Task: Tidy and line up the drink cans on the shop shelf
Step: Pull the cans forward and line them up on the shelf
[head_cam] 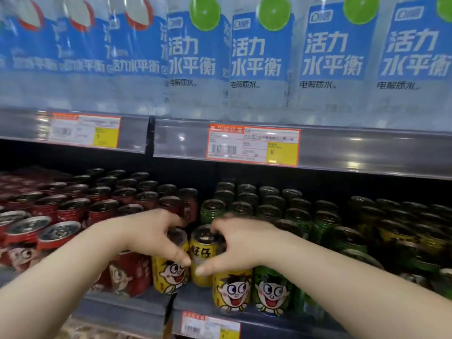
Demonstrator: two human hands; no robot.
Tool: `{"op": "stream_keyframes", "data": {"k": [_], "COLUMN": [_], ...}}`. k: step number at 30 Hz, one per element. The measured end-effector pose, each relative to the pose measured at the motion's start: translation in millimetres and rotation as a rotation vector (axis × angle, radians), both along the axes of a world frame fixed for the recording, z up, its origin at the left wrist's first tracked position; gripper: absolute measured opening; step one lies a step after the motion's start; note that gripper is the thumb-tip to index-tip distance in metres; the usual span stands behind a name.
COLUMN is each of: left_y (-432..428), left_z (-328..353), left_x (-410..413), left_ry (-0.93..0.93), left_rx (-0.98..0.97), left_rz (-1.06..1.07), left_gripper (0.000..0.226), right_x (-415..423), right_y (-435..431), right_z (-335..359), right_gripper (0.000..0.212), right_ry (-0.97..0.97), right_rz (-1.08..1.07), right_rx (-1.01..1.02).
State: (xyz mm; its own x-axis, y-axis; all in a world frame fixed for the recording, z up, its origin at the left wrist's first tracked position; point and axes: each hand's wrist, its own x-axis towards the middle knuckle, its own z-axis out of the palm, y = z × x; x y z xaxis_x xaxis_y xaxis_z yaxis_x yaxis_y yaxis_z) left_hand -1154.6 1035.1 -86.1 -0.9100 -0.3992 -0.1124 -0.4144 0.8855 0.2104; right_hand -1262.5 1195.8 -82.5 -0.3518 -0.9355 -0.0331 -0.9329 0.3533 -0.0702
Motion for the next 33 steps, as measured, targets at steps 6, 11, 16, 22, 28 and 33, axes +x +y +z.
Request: {"op": "stream_keyframes", "data": {"k": [6, 11, 16, 22, 28, 33], "left_y": [1, 3, 18, 86, 156, 231], "left_z": [-31, -22, 16, 31, 30, 37], "left_x": [10, 13, 4, -38, -94, -137], "left_ry": [0.081, 0.41, 0.832, 0.946, 0.817, 0.782], "left_rx": [-0.233, -0.041, 0.026, 0.272, 0.323, 0.348], "left_rz": [0.016, 0.091, 0.141, 0.006, -0.094, -0.195], "left_gripper": [0.09, 0.08, 0.089, 0.062, 0.04, 0.053], "right_x": [2, 1, -8, -35, -67, -93], "right_y": [9, 22, 42, 84, 160, 248], "right_z": [-10, -14, 9, 21, 21, 22], "right_gripper": [0.105, 0.082, 0.075, 0.082, 0.089, 0.074], "right_ry": [0.224, -0.032, -0.245, -0.141, -0.123, -0.088], "right_rz": [-0.044, -0.068, -0.11, -0.237, -0.428, -0.547], "right_rx": [0.178, -0.14, -0.518, -0.64, -0.708, -0.791]}}
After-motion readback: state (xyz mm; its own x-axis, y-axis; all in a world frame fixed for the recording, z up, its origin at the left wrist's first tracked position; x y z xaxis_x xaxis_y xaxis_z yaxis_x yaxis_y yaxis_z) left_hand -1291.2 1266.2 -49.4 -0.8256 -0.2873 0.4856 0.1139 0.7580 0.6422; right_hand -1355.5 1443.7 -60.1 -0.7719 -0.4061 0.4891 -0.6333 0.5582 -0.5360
